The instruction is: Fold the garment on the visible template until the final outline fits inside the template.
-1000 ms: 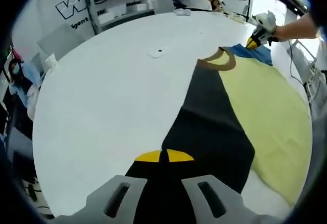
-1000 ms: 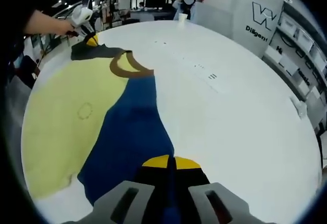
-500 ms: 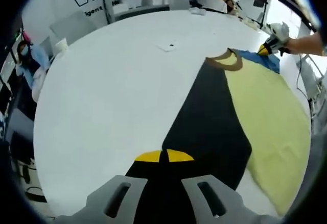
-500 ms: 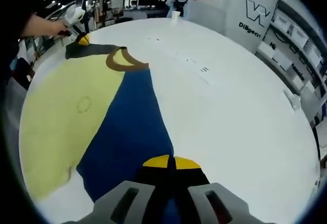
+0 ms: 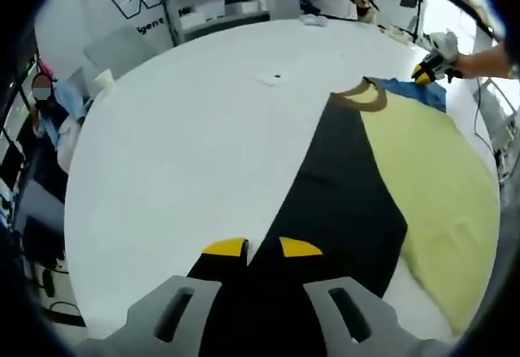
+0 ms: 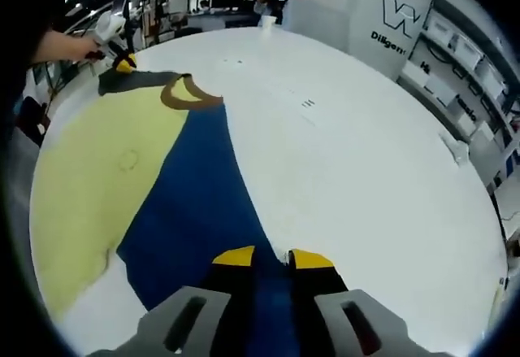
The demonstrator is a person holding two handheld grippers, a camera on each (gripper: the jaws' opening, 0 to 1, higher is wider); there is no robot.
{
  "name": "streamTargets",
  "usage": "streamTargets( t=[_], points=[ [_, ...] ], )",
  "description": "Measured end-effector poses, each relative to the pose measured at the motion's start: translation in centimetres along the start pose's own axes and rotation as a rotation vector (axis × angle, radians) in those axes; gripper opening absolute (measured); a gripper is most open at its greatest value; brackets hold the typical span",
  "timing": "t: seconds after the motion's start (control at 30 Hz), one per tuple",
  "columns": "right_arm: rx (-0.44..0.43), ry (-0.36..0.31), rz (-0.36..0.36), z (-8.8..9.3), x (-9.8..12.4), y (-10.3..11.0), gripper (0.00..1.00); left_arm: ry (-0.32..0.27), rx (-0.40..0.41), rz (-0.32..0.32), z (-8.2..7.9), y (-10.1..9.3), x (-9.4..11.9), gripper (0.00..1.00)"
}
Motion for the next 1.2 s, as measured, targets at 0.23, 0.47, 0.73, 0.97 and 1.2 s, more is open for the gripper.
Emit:
streamTargets(
  t=[0.23,0.47,0.73,0.97,1.2],
  points=[
    [-0.05,0.027,0.053,3.2,1.8,-2.1,0.14,-0.011,0.033,-0.056,1.5,2.8,1.7,0.21],
    [-0.128,0.046,0.131,6.4,3.9,-4.3,0.17,-0.026,0.105,-0.132,3.3,6.2,3.8,0.25],
    [-0.258,0.08,0.217,10.4,6.2,-6.2,0.21,-0.021,0.195,-0.206,5.9,10.1,5.1,0.27],
    [-0.336,0.111,0.271,12.8,7.9,-5.4,0.25,-0.01,0.249,-0.262,8.4,11.4,6.6,0.28],
    [-0.428,0.125,0.312,15.2,9.0,-5.7,0.28,-0.009,0.303,-0.288,9.8,11.7,7.4,0.3]
  ],
)
Point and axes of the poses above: the point that each gripper's makers call its tool centre point, and the gripper's own axes: x roughly backward along the fingers, y roughly to its left, z roughly out of its underside, the point moved 3 cm from there along x, roughly backward along the fingers, and after that the axes turned 7 degrees about x, right-handed, at the moved point
